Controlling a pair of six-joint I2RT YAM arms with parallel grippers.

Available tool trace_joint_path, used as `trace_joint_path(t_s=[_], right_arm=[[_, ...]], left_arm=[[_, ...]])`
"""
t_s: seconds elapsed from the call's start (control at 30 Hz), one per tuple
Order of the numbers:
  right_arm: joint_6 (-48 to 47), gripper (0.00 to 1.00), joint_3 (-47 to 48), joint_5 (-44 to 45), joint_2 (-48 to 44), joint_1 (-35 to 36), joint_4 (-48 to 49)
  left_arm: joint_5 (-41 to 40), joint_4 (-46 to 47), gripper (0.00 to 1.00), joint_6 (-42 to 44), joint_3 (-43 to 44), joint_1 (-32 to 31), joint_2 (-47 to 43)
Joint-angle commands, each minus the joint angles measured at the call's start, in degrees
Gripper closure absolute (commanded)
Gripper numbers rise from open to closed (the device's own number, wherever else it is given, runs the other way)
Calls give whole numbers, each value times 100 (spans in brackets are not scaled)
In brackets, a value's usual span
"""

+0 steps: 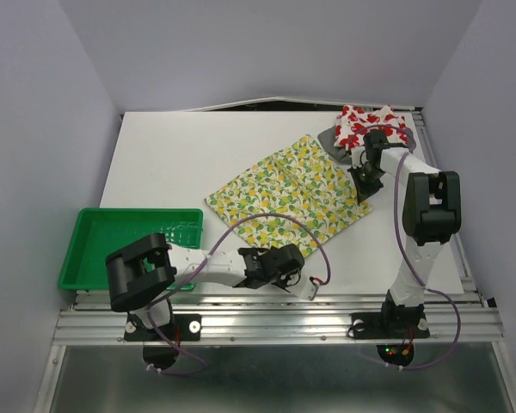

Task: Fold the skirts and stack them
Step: Flatten the skirt out

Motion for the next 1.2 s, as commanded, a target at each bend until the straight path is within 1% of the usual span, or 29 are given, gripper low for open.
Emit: trace_joint_path(t_s=[0.0, 0.03, 0.1, 0.17, 0.2, 0.27, 0.3, 0.33, 0.43, 0.47, 0.53, 0.57, 0.63, 0.67, 0.7, 0.73, 0.77, 0.8, 0.9, 0.93, 1.0, 1.03, 1.1, 1.13, 1.17], right_arm=[[-15, 99, 109, 33, -6, 24, 121], [-24, 99, 153, 24, 3, 24, 121], [2, 99, 188, 7, 29, 24, 104], [20, 99, 232, -2, 47, 77, 103], [37, 99, 249, -11, 55, 77, 103], [46, 99, 285, -29, 82, 130, 103], [72, 99, 328, -37, 99, 130, 112], [90, 99, 355, -55, 99, 182, 121], [99, 99, 522, -90, 178, 243, 104], [82, 99, 600, -151, 213, 244, 95], [55, 99, 689, -187, 257, 297, 103], [3, 99, 759, -222, 301, 357, 95], [-50, 99, 812, -309, 345, 419, 112], [-85, 99, 821, -345, 354, 489, 121], [-146, 99, 830, -354, 363, 490, 156], [-173, 99, 830, -354, 363, 638, 191], [-199, 99, 830, -354, 372, 692, 217], [-252, 99, 830, -389, 363, 692, 261], [-270, 99, 882, -538, 372, 833, 341], [-261, 99, 926, -669, 389, 833, 332], [-261, 99, 1066, -775, 407, 894, 358], [-270, 99, 1111, -854, 424, 894, 367], [-322, 99, 1259, -898, 503, 955, 367], [-349, 99, 1321, -907, 547, 1025, 350], [-384, 99, 1348, -916, 617, 1026, 323]], left_arm=[[292, 163, 51, 381, 171, 92, 281], [449, 76, 65, 399, 223, 92, 343], [608, -47, 79, 312, 478, 75, 519], [801, -179, 88, 233, 741, 31, 642], [906, -258, 96, 119, 1030, -56, 764], [995, -320, 100, 21, 1339, -145, 914], [1004, -364, 100, -31, 1680, -197, 1106], [1196, -417, 100, -75, 1857, -311, 1221], [1372, -540, 100, -321, 2551, -470, 1687], [1417, -593, 99, -452, 2892, -566, 1906], [1575, -751, 91, -576, 3193, -672, 2074], [1619, -838, 81, -716, 3412, -786, 2179], [1689, -978, 67, -892, 3615, -935, 2233], [1742, -1084, 67, -963, 3712, -936, 2242], [1803, -1181, 64, -1163, 3879, -954, 2164], [1926, -1339, 61, -1278, 3941, -936, 2084], [1979, -1392, 60, -1401, 3977, -910, 1988], [2241, -1462, 60, -1690, 4012, -744, 1700], [3014, -1769, 59, -2166, 4187, -191, 1179], [3609, -2075, 59, -2376, 4240, 316, 1065], [4131, -2280, 59, -2509, 4171, 889, 689], [4481, -2324, 59, -2615, 4092, 1458, 538], [4607, -2255, 59, -2712, 3846, 2032, 205], [4573, -2219, 59, -2721, 3802, 2583, 151], [4512, -2167, 59, -2721, 3801, 2867, 150]])
